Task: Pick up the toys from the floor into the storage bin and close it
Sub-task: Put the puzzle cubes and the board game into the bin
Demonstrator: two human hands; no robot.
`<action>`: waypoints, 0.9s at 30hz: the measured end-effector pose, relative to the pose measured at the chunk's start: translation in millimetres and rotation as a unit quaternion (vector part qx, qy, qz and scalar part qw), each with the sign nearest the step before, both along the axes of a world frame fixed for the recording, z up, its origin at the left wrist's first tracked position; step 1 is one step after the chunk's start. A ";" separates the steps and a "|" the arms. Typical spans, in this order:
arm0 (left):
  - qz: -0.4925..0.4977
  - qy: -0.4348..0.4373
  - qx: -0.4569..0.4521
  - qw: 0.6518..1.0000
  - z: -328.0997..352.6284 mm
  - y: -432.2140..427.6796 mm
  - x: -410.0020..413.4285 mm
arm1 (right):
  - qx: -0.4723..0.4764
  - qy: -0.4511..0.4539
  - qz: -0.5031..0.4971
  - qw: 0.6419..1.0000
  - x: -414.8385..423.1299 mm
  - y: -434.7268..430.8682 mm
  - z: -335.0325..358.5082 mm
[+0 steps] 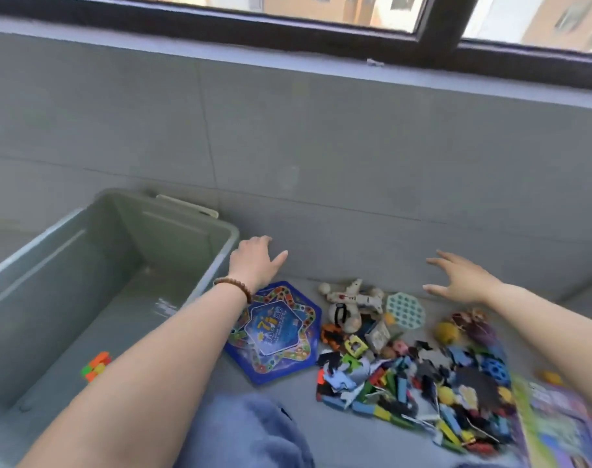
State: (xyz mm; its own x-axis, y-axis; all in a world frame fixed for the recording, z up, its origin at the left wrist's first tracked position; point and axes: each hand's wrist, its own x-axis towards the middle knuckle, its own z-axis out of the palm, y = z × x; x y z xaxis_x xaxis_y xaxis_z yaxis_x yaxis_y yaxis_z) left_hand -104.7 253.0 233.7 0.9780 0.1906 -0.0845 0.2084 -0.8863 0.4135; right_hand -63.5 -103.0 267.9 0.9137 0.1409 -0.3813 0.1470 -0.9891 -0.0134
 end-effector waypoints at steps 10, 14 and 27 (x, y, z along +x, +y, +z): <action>-0.024 0.167 0.039 0.985 -76.4 -32.5 42.3 | 0.210 0.134 -0.081 0.965 0.4 23.2 -99.5; 0.014 0.218 0.042 0.975 -123.3 14.6 47.8 | 0.284 0.184 -0.078 0.938 23.2 94.2 -150.2; 0.103 0.326 -0.025 0.939 -281.0 57.1 20.4 | 0.351 0.278 -0.196 0.872 75.3 178.8 -307.9</action>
